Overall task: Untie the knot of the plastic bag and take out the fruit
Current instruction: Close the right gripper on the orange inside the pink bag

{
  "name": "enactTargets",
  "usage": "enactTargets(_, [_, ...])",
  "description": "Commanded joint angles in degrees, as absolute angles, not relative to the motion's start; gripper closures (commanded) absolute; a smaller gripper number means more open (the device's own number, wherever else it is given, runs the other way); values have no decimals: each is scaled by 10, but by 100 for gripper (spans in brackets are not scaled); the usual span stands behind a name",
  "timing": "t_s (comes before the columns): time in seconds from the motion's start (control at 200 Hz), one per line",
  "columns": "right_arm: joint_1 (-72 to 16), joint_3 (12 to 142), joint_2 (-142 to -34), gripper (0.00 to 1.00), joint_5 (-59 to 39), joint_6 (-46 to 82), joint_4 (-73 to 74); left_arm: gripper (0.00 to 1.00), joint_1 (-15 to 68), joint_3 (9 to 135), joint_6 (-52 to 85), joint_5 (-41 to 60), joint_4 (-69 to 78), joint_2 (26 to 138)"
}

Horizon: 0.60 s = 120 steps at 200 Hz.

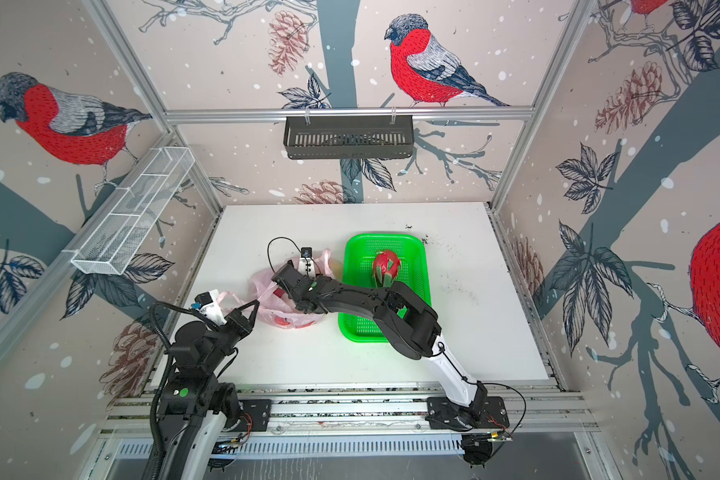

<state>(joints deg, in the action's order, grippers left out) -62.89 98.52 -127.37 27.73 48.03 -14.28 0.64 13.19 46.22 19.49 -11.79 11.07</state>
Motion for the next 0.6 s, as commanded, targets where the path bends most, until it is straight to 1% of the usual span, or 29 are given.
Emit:
enactTargets(0.0, [-634, 971, -1253, 70, 270, 485, -125, 100, 7, 128, 456, 191, -85, 114])
enactTargets(0.595, [-664, 938, -1177, 72, 251, 455, -133, 100, 7, 129, 445, 169, -24, 167])
